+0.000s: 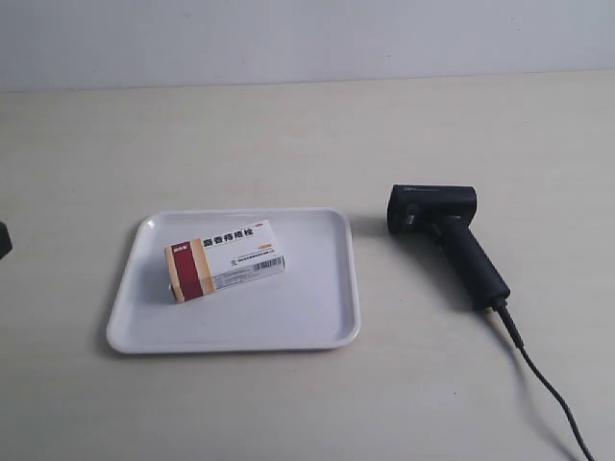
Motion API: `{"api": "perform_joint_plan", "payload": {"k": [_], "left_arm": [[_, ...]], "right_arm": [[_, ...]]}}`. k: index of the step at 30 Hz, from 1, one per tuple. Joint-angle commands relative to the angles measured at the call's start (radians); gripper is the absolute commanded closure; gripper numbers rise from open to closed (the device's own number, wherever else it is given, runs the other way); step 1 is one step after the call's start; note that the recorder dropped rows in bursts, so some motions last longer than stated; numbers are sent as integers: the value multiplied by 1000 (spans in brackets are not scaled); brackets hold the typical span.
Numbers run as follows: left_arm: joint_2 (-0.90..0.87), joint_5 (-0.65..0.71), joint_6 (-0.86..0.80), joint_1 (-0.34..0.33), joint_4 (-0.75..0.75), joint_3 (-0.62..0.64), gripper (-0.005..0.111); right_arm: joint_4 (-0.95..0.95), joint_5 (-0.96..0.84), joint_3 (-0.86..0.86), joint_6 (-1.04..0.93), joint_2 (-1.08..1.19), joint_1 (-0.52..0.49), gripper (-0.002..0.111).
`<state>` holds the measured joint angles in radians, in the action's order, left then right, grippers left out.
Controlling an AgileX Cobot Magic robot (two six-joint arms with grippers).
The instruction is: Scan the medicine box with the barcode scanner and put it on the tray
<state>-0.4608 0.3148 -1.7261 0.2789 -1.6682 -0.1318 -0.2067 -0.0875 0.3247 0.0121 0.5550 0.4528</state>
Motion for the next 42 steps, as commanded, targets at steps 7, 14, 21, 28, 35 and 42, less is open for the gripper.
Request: {"api": "perform_joint_plan", "payload": {"k": [7,14,21,28,35,42], "left_arm": [[191,-225,-38,-29,23,32,104],[391,-262,-40,-205,9,75,104],[461,-315,173,-222,208,124,104],[461,-377,1298,-222,1296,132,104],[461,-247,1409,-224,1416,132,104],[461,-139,1749,-230,1727,132,104]], "right_arm": [[-2,8,-2,0,-8,0,108],[-2,8,-2,-2,-8,0,108],[-2,8,-2,-2,-8,0,108],[-2,8,-2,-2,-8,0,108],[0,8,-2,-2,-8,0,108],[0,8,-2,-2,-8,0,108]]}}
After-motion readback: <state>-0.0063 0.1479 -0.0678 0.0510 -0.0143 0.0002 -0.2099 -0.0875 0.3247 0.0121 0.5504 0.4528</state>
